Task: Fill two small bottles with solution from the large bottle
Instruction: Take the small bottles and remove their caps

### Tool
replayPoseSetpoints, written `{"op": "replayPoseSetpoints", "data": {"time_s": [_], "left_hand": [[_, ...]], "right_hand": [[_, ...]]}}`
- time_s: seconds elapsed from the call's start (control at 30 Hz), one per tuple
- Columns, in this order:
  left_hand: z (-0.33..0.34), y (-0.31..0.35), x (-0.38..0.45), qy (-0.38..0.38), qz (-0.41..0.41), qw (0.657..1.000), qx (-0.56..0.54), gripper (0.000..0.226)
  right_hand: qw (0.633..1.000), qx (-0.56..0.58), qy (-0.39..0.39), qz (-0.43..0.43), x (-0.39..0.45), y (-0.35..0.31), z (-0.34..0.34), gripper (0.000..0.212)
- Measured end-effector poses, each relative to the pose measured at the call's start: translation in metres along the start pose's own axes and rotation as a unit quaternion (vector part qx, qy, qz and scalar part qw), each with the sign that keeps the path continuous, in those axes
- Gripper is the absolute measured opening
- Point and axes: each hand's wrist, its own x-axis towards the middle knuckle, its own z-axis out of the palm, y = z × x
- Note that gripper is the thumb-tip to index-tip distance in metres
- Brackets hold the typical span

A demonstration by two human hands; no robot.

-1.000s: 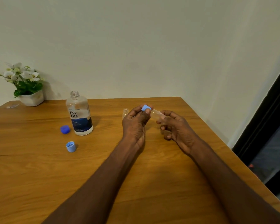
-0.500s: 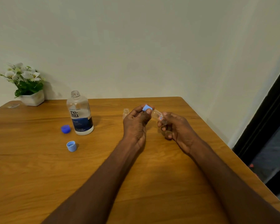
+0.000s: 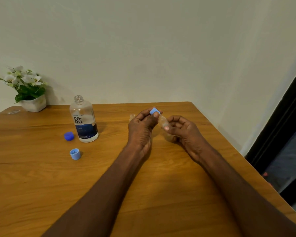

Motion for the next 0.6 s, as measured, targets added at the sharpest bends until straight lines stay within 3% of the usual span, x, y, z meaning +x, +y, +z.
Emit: {"op": "replayPoseSetpoints", "data": {"time_s": [0.1,0.2,0.4,0.5,0.6], "left_hand": [[0.000,0.010,-0.001,-0.009,0.041,0.999,0.014,0.027],[-0.010,0.026,-0.004,-0.014,0.105,0.986,0.125,0.029],[-0.056,0.052,-0.034,0.048,0.194,0.867,0.457,0.025],[-0.079,0.056,-0.051,0.086,0.194,0.822,0.529,0.022],[-0.087,0.055,-0.054,0.121,0.195,0.803,0.551,0.020]], "right_hand": [[0.998,-0.044,0.004,-0.032,0.000,0.003,0.005,0.043],[0.995,-0.068,0.047,-0.059,-0.002,0.003,0.014,0.041],[0.976,-0.150,0.132,-0.087,0.003,0.015,0.027,0.043],[0.966,-0.196,0.140,-0.099,0.006,0.019,0.043,0.036],[0.945,-0.265,0.153,-0.112,0.013,0.018,0.067,0.037]]}}
